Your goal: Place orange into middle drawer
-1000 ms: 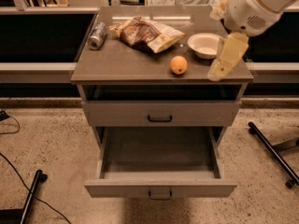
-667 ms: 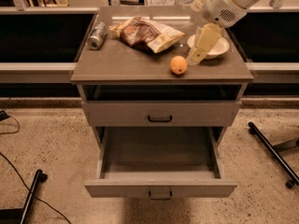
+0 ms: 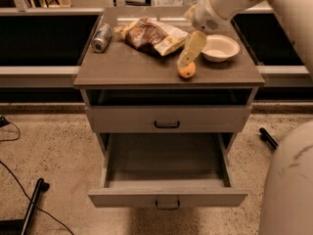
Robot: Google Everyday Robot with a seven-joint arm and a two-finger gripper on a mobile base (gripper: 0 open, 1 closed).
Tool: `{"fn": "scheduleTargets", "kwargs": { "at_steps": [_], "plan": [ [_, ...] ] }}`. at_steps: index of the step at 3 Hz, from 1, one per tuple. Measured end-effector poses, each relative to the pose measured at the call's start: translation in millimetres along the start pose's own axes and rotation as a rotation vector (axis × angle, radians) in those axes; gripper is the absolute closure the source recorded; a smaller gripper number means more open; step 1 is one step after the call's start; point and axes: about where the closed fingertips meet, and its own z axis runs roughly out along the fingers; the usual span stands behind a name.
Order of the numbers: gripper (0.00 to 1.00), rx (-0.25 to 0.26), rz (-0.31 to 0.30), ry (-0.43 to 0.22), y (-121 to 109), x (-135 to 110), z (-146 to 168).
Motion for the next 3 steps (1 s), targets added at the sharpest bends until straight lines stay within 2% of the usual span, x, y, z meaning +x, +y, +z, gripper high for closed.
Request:
{"fn": "scheduleTargets", "kwargs": {
  "at_steps": [1,3],
  "plan": [
    [0.0,-0.035,0.0,-0.019,10,11,9],
    [0.0,-0.105,0.014,0.032,34,39,32]
  ]
}}
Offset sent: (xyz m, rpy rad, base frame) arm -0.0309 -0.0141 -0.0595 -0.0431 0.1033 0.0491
